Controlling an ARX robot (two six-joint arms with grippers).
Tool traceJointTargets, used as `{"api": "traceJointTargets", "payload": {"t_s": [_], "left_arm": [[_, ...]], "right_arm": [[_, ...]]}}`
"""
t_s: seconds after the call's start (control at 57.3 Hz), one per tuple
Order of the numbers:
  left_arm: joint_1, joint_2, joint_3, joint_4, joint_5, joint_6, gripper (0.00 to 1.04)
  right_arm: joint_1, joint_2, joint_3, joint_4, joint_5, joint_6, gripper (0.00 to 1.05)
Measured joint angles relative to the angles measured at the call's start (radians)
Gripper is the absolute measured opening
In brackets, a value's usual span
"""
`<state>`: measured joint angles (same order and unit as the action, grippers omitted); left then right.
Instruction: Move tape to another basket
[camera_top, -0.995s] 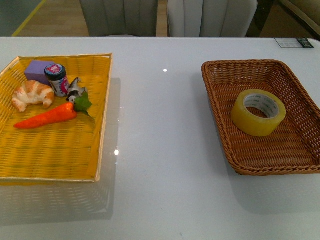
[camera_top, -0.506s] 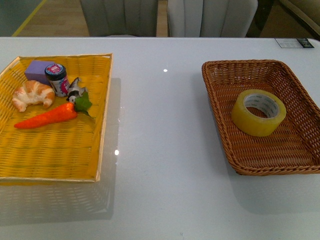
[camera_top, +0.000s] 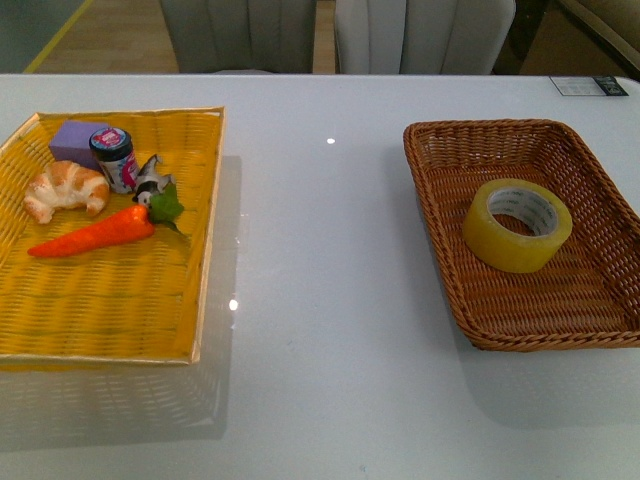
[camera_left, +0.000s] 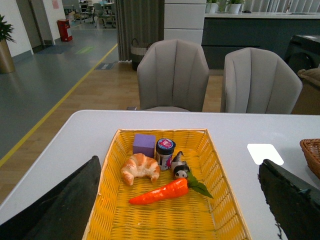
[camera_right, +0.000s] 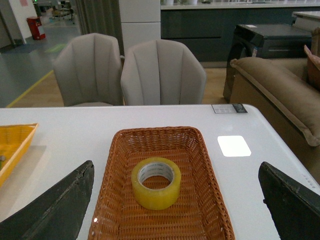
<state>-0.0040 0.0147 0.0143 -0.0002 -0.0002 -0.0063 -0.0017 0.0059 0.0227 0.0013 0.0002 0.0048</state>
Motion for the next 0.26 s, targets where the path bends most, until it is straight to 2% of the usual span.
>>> {"api": "traceJointTargets", "payload": {"t_s": [0.262], "left_arm": [[0.0,0.0,0.0,0.0,0.0,0.0,0.96]], "right_arm": [[0.0,0.0,0.0,0.0,0.0,0.0,0.96]]}}
